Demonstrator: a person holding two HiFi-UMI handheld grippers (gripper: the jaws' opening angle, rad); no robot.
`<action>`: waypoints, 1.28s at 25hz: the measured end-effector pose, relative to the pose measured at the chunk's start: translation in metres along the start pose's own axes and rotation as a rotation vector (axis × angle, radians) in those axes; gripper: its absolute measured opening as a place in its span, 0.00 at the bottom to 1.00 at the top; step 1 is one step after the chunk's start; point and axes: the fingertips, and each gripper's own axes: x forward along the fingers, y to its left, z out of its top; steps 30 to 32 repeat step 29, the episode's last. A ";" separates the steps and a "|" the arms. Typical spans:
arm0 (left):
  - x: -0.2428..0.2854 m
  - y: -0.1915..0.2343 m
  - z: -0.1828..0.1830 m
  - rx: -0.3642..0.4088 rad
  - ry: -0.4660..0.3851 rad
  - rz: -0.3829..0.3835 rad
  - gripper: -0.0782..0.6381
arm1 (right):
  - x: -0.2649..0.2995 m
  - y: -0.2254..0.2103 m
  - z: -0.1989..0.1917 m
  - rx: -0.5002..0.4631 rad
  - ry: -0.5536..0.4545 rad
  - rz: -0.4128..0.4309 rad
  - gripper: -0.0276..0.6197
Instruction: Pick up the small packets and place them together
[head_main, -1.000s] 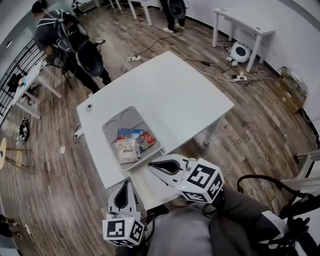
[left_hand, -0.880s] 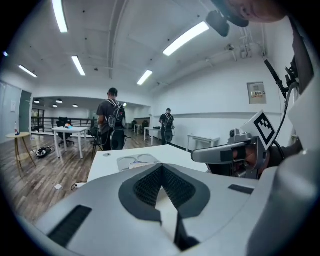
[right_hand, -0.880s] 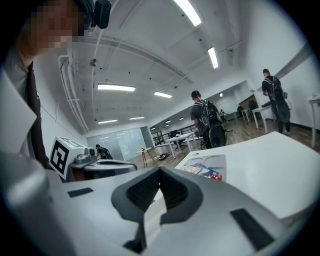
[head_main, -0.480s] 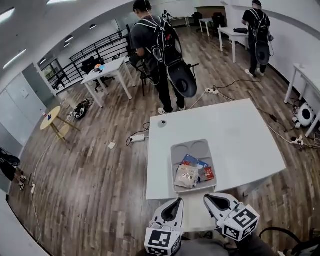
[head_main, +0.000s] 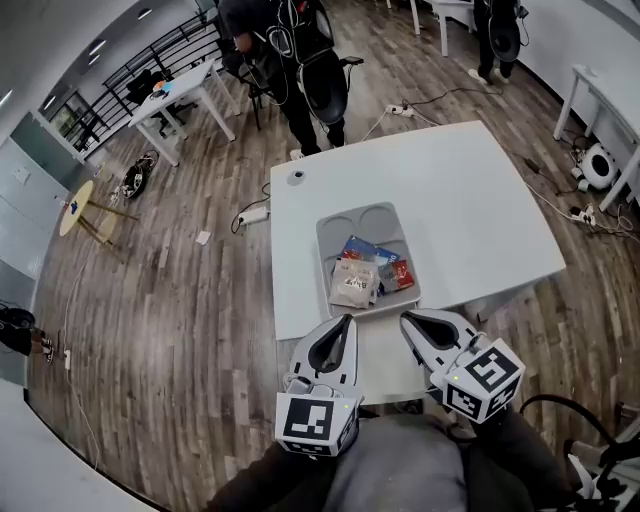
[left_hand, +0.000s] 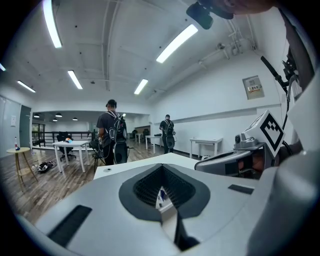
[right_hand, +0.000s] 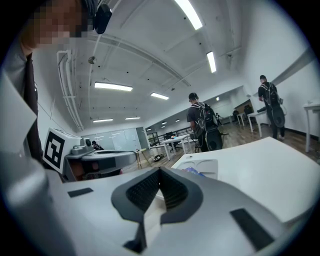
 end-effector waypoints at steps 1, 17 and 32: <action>0.004 -0.001 0.003 0.004 -0.008 -0.002 0.11 | 0.000 -0.002 0.001 -0.002 0.000 -0.004 0.05; 0.009 -0.005 0.015 0.027 -0.026 -0.013 0.11 | -0.002 -0.003 0.008 -0.019 -0.020 -0.041 0.05; -0.010 -0.005 0.005 0.001 -0.001 -0.005 0.11 | -0.003 0.012 0.003 -0.018 -0.010 -0.031 0.05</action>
